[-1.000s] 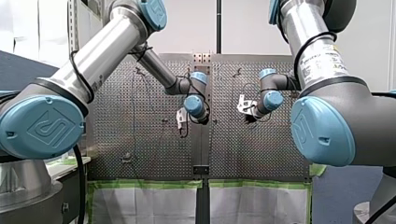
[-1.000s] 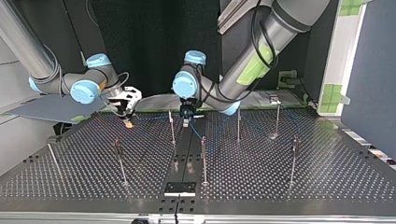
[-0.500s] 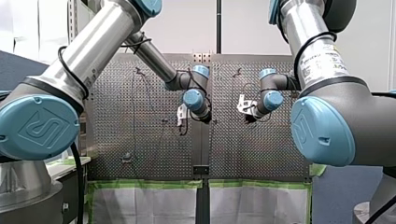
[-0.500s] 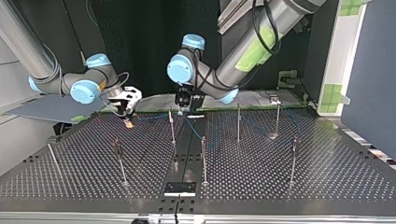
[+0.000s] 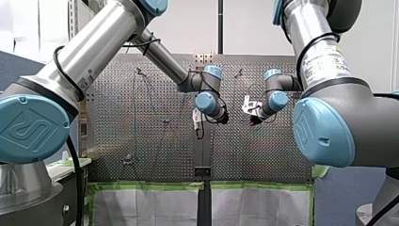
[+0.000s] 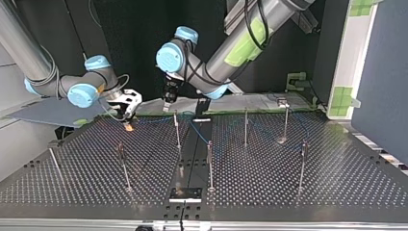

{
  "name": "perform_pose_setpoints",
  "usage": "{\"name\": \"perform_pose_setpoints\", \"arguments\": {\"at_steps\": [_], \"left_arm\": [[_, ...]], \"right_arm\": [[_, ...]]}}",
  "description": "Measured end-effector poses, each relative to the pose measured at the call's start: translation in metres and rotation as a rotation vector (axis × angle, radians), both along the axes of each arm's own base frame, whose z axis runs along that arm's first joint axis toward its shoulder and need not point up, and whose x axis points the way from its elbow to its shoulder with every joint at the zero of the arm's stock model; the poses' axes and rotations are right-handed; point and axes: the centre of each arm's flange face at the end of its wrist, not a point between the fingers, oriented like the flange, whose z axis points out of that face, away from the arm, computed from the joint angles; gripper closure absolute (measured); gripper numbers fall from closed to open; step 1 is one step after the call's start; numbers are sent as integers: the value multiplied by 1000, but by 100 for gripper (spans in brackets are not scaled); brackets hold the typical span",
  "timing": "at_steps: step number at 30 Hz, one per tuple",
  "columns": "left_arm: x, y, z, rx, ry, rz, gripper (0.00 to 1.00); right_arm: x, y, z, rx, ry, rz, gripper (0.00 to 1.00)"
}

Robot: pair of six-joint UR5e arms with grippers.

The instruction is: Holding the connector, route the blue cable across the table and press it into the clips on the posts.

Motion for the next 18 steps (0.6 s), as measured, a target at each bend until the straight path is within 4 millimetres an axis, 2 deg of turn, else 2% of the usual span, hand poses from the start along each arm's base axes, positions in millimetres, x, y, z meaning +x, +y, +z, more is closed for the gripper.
{"name": "perform_pose_setpoints", "arguments": {"at_steps": [9, 18], "left_arm": [[3, -19, -21, 49, 36, 52, 0], [-3, -48, 2, 27, -9, 91, 0]], "right_arm": [[-10, -5, 0, 4, 1, -16, 100], [-10, -5, 0, 5, -6, -1, 100]]}}
